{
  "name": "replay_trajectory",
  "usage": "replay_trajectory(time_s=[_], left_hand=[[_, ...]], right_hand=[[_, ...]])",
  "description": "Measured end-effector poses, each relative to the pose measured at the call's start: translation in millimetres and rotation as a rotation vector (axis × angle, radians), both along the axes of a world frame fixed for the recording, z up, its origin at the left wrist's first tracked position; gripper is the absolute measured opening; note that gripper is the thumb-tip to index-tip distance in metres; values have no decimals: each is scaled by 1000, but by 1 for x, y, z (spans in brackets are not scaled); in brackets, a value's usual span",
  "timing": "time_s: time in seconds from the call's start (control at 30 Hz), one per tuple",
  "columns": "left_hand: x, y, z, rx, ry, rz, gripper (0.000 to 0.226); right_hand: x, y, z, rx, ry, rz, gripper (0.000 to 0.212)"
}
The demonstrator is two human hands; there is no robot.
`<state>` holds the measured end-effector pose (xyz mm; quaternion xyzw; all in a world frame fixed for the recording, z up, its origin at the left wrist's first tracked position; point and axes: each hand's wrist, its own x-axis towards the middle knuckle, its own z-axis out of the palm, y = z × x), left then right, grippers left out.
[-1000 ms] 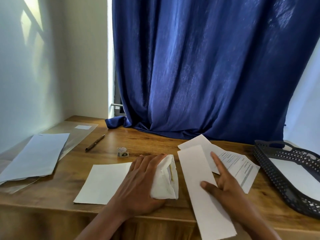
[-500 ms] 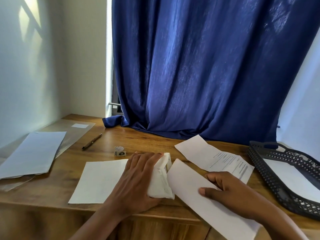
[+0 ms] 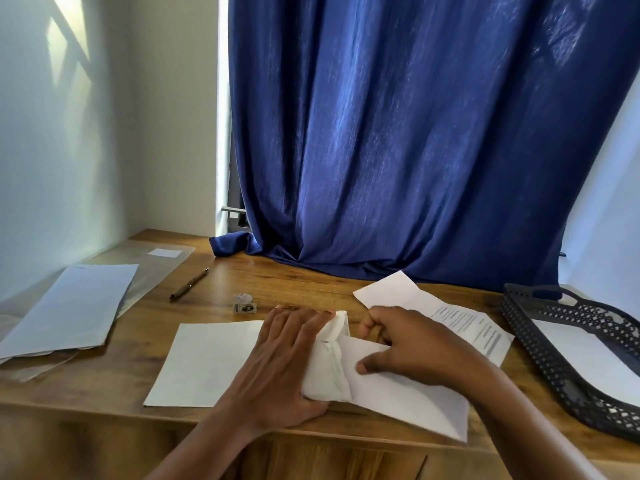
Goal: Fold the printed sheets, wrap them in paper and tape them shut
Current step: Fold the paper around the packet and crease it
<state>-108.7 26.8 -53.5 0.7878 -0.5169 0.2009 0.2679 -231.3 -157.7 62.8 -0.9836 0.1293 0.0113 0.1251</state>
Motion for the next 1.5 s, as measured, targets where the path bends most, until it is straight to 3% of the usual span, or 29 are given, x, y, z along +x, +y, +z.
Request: replay_trajectory(time_s=[0.17, 0.37, 0.47, 0.53, 0.6, 0.7, 0.77, 0.97, 1.27, 1.5], left_hand=[[0, 0, -1, 4, 21, 6, 113], [0, 0, -2, 8, 29, 19, 113], [-1, 1, -1, -1, 44, 12, 112], [0, 1, -1, -11, 50, 8, 111], [0, 0, -3, -23, 44, 4, 111], [2, -1, -6, -32, 36, -1, 111], [3, -1, -7, -30, 39, -3, 110], [1, 0, -3, -13, 19, 3, 112], [0, 1, -2, -15, -12, -1, 113], [0, 0, -3, -35, -44, -14, 111]], right_hand=[[16, 26, -5, -168, -162, -30, 54], [10, 27, -13, -175, -293, -63, 66], [-12, 7, -12, -54, -368, -180, 80], [-32, -9, -11, 178, -351, -268, 86], [-51, -20, -11, 431, -299, -302, 70], [-68, -29, -17, 711, -217, -294, 25], [-71, -28, -25, 756, -187, -292, 30], [-38, -15, -38, 666, -270, -228, 21], [11, 15, -54, 574, -254, -24, 16], [30, 21, -66, 513, -197, -19, 10]])
